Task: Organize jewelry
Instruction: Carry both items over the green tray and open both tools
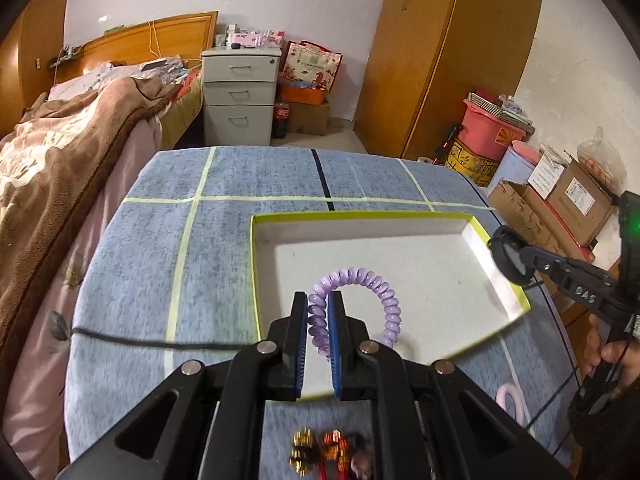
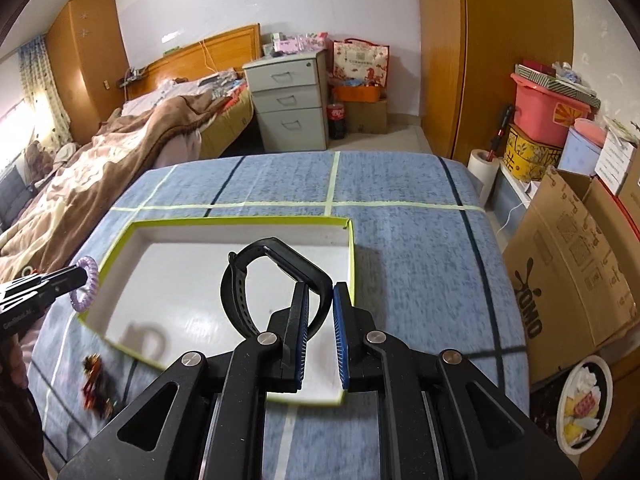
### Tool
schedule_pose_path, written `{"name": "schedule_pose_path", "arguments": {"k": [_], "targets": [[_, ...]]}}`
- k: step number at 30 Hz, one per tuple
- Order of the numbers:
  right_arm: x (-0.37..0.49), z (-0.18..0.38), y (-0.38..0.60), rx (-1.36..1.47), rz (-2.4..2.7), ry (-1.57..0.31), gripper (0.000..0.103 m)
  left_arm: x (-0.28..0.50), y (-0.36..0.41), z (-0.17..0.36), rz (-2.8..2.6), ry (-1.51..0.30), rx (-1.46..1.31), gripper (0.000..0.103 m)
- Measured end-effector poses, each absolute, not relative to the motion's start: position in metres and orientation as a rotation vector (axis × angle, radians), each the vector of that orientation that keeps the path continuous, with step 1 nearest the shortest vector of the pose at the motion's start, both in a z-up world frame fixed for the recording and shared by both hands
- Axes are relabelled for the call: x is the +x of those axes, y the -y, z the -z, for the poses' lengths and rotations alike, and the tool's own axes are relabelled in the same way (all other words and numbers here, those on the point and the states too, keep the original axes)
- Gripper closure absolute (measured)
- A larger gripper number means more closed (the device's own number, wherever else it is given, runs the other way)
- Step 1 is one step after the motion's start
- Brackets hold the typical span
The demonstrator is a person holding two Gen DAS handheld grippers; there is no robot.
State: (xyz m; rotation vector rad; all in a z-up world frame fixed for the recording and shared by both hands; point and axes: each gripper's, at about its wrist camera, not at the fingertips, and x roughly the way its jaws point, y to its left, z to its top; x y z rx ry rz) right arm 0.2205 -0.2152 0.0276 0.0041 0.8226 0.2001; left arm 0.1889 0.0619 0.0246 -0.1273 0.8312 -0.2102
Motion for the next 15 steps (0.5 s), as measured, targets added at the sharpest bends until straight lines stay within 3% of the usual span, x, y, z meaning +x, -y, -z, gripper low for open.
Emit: {"name": "schedule_pose_path", "arguments": {"k": [15], "targets": [[0.261, -0.001, 0.197, -0.043, -0.183, -0.914, 0.09, 0.237, -0.052, 0.007, 0.202, -0.941, -0.123, 0.093]]}}
